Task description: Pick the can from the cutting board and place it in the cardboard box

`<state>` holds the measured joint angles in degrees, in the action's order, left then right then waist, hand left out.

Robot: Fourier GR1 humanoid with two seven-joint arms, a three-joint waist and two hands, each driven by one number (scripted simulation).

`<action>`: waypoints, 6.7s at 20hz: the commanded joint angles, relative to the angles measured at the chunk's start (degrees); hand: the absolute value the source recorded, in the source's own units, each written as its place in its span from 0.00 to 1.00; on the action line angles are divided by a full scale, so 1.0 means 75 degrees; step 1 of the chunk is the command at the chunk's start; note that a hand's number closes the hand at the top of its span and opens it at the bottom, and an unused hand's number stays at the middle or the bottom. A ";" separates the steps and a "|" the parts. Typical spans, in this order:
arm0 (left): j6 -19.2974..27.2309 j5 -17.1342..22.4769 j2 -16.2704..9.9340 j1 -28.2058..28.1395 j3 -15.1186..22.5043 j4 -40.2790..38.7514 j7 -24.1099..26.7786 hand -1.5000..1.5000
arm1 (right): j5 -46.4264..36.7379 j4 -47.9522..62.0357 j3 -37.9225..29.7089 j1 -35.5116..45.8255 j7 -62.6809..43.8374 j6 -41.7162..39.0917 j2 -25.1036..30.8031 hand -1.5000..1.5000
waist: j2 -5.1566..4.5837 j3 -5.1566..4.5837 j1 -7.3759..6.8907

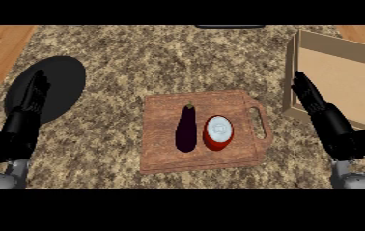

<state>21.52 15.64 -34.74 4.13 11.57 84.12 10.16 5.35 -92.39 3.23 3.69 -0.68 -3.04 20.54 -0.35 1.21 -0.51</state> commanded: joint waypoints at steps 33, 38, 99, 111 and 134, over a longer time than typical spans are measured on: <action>0.0178 0.0206 0.1784 0.0398 0.0227 -0.1214 -0.1285 0.50 | -0.9412 -0.5239 0.3833 0.0081 -0.9527 -0.2602 -0.2713 0.00 | 0.0035 -0.0177 -0.0041; 0.0022 0.0199 0.1839 0.0500 0.0091 -0.1585 -0.0998 0.50 | -0.9200 -0.4312 0.4025 0.0389 -1.0274 -0.2448 -0.2729 0.00 | 0.0018 -0.0184 -0.0006; 0.0152 -0.0587 0.2505 0.0059 -0.0076 -0.1392 -0.1070 0.50 | -0.7130 0.1000 0.3223 0.2830 -1.1151 -0.0698 -0.2734 0.00 | 0.0051 -0.0167 -0.0004; 0.0028 -0.0654 0.2351 0.0627 -0.0339 -0.0964 -0.2132 0.50 | -0.7835 0.1860 0.3514 0.2868 -0.9644 0.0119 -0.2737 1.00 | 0.0052 -0.0159 0.0019; -0.0506 -0.0572 0.2316 -0.0127 -0.0788 -0.1174 -0.1313 0.50 | -0.6685 -0.4362 0.3207 -0.2802 -0.2406 0.0772 0.3905 1.00 | 0.0092 -0.0161 0.0298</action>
<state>19.23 11.13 -16.90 3.48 6.03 75.54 0.23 -46.28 -116.96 32.37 -10.15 -23.82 -0.74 42.18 0.55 -0.02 1.97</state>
